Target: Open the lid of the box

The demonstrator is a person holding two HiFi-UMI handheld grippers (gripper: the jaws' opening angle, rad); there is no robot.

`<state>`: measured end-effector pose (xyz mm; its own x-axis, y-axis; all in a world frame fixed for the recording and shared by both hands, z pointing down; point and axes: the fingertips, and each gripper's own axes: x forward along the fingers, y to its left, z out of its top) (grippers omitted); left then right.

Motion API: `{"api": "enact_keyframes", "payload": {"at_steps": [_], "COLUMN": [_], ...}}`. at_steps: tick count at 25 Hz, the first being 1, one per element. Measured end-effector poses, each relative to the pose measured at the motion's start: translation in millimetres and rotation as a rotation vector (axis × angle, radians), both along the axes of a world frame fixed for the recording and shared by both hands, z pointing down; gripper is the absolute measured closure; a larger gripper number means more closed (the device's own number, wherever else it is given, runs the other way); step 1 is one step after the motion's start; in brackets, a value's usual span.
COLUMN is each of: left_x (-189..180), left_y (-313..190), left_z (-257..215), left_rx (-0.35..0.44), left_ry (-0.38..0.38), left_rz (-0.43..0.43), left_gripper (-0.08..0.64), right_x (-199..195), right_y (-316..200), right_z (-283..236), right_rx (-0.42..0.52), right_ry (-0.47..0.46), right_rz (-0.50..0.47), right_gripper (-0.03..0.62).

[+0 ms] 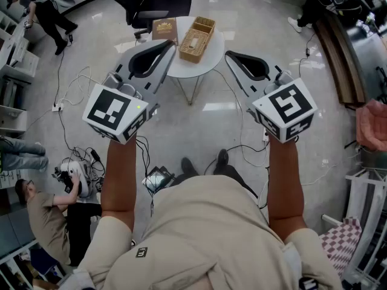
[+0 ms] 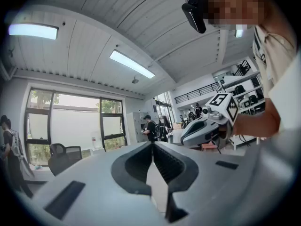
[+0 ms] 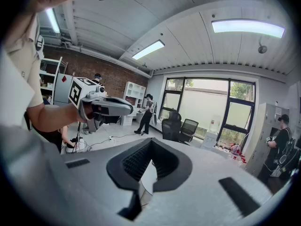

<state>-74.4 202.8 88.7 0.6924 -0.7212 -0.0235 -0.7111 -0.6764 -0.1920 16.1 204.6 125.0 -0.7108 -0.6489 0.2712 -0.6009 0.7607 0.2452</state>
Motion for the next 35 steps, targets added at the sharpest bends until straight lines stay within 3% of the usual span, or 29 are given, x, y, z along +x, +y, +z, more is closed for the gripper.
{"api": "enact_keyframes", "payload": {"at_steps": [18,25,35], "left_x": [-16.0,-22.0,-17.6], "left_y": [-7.5,-17.8,-42.1], "left_z": [6.7,16.2,24.5], "left_rx": [-0.047,-0.043,-0.073], "left_ry": [-0.003,0.008,0.001], "left_rz": [0.005,0.047,0.044], "left_gripper": [0.546,0.546,0.546], "right_x": [-13.9,-20.7,-17.4], "right_y": [-8.0,-17.5,-45.5], "right_z": [8.8,8.5,16.5], "right_rx": [-0.024,-0.044,-0.057], "right_ry": [0.006,-0.067,-0.06], "right_rz": [0.018,0.048,0.04], "right_gripper": [0.601,0.6,0.6]}}
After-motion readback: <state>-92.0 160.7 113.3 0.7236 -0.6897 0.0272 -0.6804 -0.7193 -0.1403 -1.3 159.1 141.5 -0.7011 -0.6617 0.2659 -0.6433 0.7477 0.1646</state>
